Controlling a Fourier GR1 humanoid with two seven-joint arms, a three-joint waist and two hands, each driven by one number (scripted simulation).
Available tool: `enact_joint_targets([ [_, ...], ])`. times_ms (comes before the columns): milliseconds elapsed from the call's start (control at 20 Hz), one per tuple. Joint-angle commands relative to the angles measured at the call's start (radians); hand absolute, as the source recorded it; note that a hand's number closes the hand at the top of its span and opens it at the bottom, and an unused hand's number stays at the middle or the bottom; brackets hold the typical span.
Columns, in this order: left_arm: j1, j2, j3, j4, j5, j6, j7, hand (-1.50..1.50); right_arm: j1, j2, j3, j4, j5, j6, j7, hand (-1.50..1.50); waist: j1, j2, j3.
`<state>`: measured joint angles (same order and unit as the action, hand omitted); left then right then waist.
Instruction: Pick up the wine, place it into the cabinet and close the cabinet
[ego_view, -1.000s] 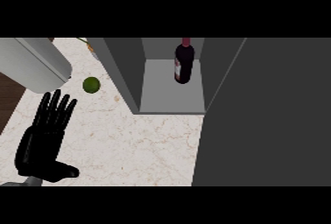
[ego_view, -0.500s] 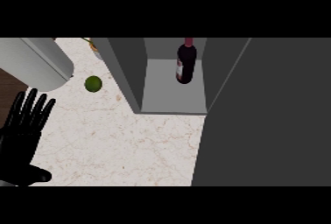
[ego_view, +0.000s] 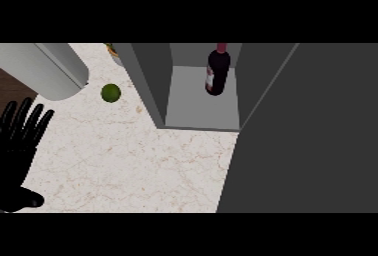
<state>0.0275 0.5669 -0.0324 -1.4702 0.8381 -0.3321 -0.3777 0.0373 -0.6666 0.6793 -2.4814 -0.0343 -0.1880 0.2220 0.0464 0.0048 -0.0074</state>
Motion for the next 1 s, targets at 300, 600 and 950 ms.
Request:
enact_joint_targets([
  [300,-0.049,0.049,0.046,0.062,0.024,-0.052,0.025,-1.50,-0.359,0.355,0.092,0.151,-0.109,-0.035,0.242,1.50,0.031,0.004,-0.002],
  [600,-0.032,0.029,0.050,0.106,0.019,-0.089,0.010,-1.50,-0.750,0.655,0.005,0.460,-0.063,-0.106,0.423,1.50,-0.003,-0.001,0.002],
  [950,-0.002,0.048,0.110,0.130,0.037,-0.132,0.013,-1.50,-1.050,0.664,-0.100,0.790,-0.199,-0.233,0.343,1.50,-0.006,-0.001,0.005],
])
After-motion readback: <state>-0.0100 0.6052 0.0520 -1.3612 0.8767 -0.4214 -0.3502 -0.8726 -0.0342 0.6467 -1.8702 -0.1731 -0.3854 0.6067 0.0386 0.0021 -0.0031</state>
